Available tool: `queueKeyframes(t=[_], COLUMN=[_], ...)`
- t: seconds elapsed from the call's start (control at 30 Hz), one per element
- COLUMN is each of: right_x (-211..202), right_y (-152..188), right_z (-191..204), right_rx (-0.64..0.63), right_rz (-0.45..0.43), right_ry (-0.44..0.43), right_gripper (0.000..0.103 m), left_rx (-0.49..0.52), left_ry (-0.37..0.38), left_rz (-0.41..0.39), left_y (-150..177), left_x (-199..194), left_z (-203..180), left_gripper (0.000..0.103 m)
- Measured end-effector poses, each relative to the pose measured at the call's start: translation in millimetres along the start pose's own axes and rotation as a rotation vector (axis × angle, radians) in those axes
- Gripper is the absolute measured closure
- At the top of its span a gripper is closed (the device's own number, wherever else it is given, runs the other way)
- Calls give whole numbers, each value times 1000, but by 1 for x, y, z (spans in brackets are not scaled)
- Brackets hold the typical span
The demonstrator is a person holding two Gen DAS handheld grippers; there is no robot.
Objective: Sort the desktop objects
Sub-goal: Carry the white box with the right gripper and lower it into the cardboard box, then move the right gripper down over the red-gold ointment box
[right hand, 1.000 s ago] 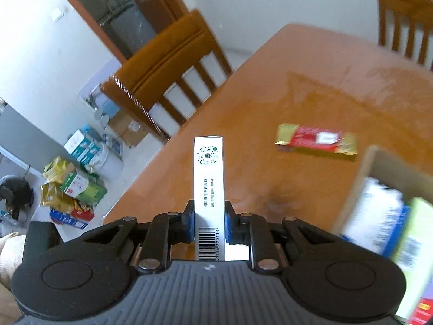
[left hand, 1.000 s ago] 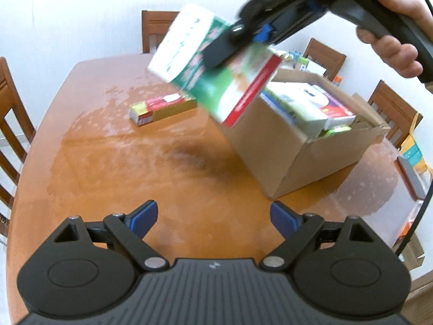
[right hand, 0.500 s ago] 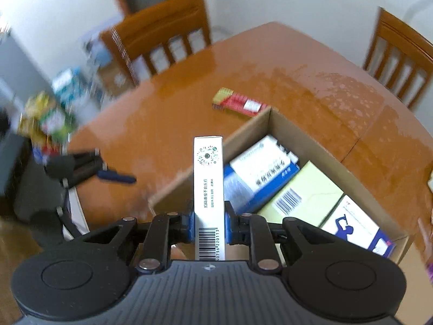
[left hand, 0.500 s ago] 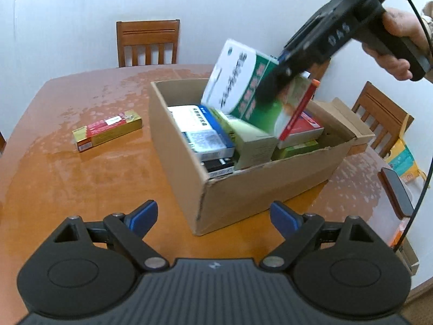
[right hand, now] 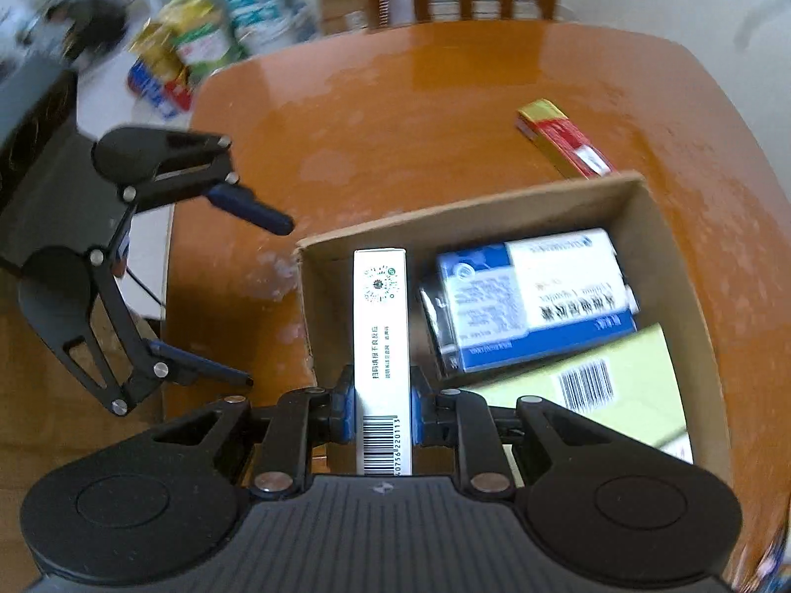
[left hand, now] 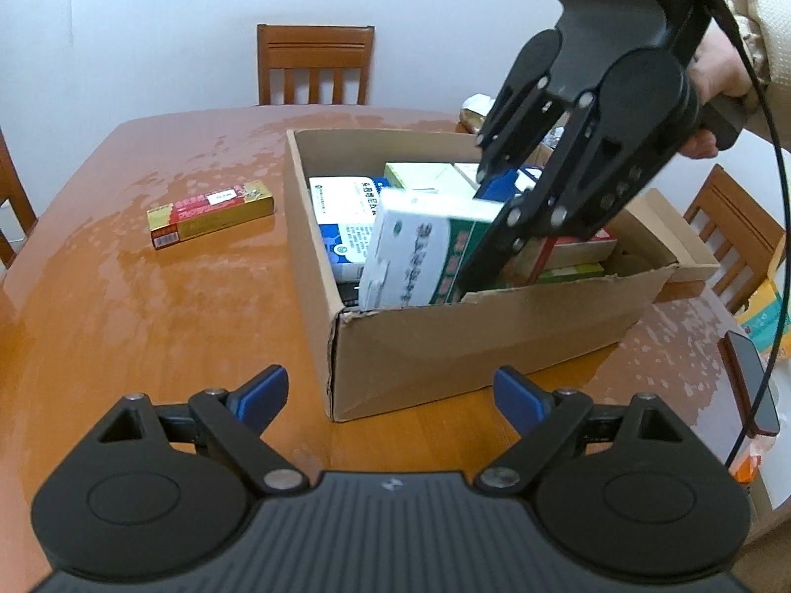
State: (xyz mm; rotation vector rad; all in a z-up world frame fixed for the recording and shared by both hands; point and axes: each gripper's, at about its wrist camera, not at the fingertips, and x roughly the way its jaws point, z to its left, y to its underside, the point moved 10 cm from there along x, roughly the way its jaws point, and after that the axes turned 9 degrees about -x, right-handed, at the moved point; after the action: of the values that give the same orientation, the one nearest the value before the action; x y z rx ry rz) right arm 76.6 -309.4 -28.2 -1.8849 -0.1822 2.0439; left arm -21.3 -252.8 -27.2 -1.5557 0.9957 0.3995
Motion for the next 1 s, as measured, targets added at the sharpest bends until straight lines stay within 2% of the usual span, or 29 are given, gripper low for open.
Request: queueKeyframes(t=[0.2, 0.53, 0.7, 0.9, 1.0], right_x=[17, 18, -6, -36, -48], right_y=[-6, -4, -8, -28, -43], right_z=[10, 0, -10, -17, -19], right_rx=[-72, -30, 54, 178, 220], right_rz=[20, 21, -37, -139, -173], right_ry=[5, 20, 48, 88, 144], right_gripper=[79, 74, 68, 61, 51], left_rx=[-10, 13, 22, 57, 80], left_ry=[-1, 20, 44, 78, 99], left_rz=[0, 2, -7, -16, -23], left_y=[-1, -2, -6, -13, -18], left_x=[3, 6, 1, -5, -11], left_z=[1, -1, 2, 7, 13], left_gripper=[13, 13, 13, 13, 13])
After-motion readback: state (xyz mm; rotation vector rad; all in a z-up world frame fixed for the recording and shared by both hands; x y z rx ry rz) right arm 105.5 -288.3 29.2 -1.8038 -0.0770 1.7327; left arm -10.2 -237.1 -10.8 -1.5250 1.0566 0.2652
